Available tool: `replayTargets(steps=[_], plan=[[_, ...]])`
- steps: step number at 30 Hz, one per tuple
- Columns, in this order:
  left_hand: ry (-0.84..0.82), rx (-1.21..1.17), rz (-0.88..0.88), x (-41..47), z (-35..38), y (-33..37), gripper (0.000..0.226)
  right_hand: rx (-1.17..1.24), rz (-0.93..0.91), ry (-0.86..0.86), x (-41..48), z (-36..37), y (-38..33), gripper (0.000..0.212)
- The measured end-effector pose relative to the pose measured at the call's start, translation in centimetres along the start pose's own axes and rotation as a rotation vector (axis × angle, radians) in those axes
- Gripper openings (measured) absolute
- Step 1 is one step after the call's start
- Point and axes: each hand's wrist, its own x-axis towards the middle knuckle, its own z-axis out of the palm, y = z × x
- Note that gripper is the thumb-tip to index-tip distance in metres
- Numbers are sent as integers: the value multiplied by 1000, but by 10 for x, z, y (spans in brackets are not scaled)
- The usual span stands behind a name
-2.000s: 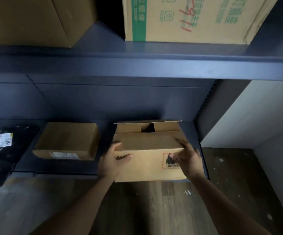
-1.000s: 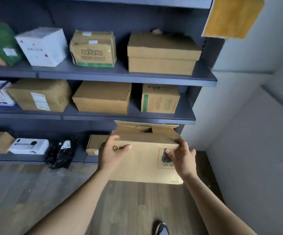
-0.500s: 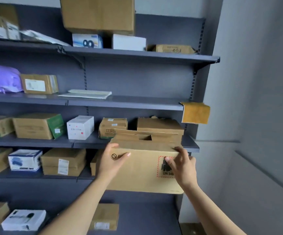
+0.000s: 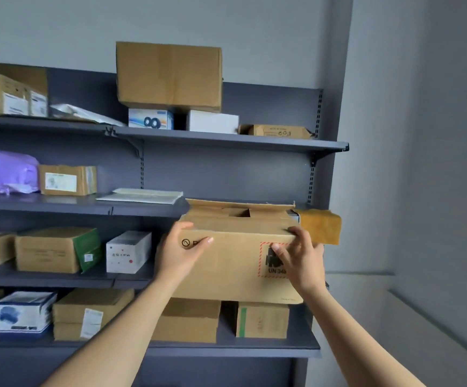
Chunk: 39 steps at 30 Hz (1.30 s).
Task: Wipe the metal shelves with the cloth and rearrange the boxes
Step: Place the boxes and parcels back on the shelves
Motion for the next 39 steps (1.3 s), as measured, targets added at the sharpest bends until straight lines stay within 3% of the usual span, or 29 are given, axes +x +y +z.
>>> replayTargets(steps=[6,14,22,27,39], plan=[[52,-5,92,71,22,33,52,7,-113,77,81,-8,-19,54],[71,12,133,158,76,22,51,22,-165,102,174,11,6,56],[63,96,86,242,137,-10,61,-23,-99,43,269,55,56,57],[88,152,76,289,173,-26,49,-69,-78,23,327,78,83,56],[69,221,48,374,227,-65,53,-145,-2,-20,415,127,122,57]])
